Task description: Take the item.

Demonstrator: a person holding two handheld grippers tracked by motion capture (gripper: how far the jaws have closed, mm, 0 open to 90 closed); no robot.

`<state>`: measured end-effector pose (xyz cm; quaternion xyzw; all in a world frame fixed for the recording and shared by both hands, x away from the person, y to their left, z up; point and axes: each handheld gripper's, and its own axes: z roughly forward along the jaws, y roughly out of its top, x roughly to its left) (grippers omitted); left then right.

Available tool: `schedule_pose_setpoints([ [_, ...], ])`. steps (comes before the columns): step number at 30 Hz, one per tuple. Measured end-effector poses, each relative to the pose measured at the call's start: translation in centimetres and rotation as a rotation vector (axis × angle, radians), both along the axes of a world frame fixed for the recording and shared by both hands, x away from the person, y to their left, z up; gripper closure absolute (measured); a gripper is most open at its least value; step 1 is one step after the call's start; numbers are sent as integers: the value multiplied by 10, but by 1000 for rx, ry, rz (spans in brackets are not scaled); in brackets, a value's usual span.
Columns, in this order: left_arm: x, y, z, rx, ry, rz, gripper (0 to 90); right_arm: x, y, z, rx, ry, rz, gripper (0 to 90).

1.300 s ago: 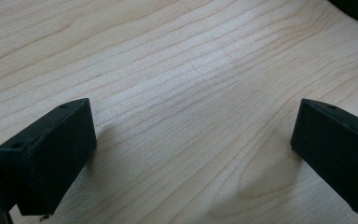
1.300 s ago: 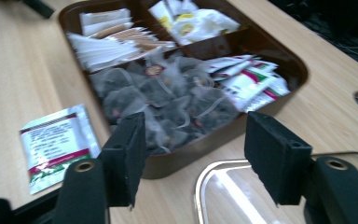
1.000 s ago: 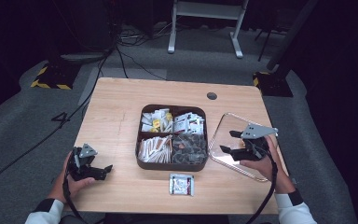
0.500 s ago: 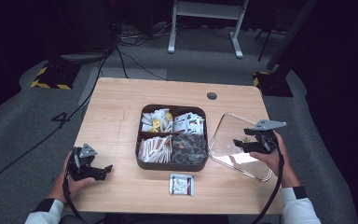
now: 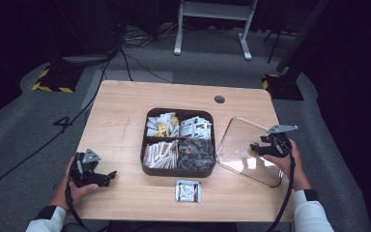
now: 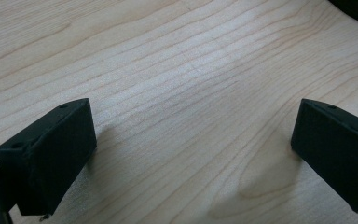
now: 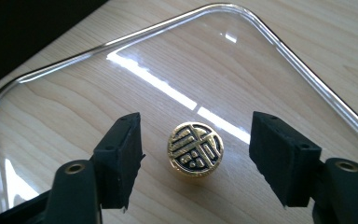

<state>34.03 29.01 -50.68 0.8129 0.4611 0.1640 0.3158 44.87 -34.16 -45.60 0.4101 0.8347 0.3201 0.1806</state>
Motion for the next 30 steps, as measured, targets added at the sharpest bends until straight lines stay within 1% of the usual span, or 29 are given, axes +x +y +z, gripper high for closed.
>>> schedule_pose_setpoints([
  [1, 0, 0, 0, 0, 0, 0, 2, 3, -2, -6, 1, 16, -1, 369],
  [2, 0, 0, 0, 0, 0, 0, 2, 3, -2, -6, 1, 16, -1, 369],
  [3, 0, 0, 0, 0, 0, 0, 2, 5, -3, -9, 7, 24, -11, 383],
  [6, 0, 0, 0, 0, 0, 0, 2, 7, -4, -11, 13, 28, -8, 399],
  [14, 0, 0, 0, 0, 0, 1, 2, 11, -1, -19, -6, 48, -4, 456],
  [15, 0, 0, 0, 0, 0, 1, 2, 12, 0, -22, -21, 49, -7, 476],
  [16, 0, 0, 0, 0, 0, 1, 2, 12, 0, -22, -21, 49, -7, 476],
  [17, 0, 0, 0, 0, 0, 0, 2, 12, 0, -24, -9, 54, -5, 492],
  [18, 0, 0, 0, 0, 0, 0, 2, 12, 0, -24, -9, 54, -5, 492],
  [19, 0, 0, 0, 0, 0, 0, 2, 12, 0, -25, 1, 60, -7, 533],
  [21, 0, 0, 0, 0, 0, 1, 2, 12, 0, -25, 11, 59, 7, 573],
  [25, 0, 0, 0, -1, 0, 1, 2, 10, 1, -25, 9, 46, 12, 585],
  [30, 0, 0, 0, 0, 0, 0, 2, 8, -2, -23, 4, 36, 2, 586],
])
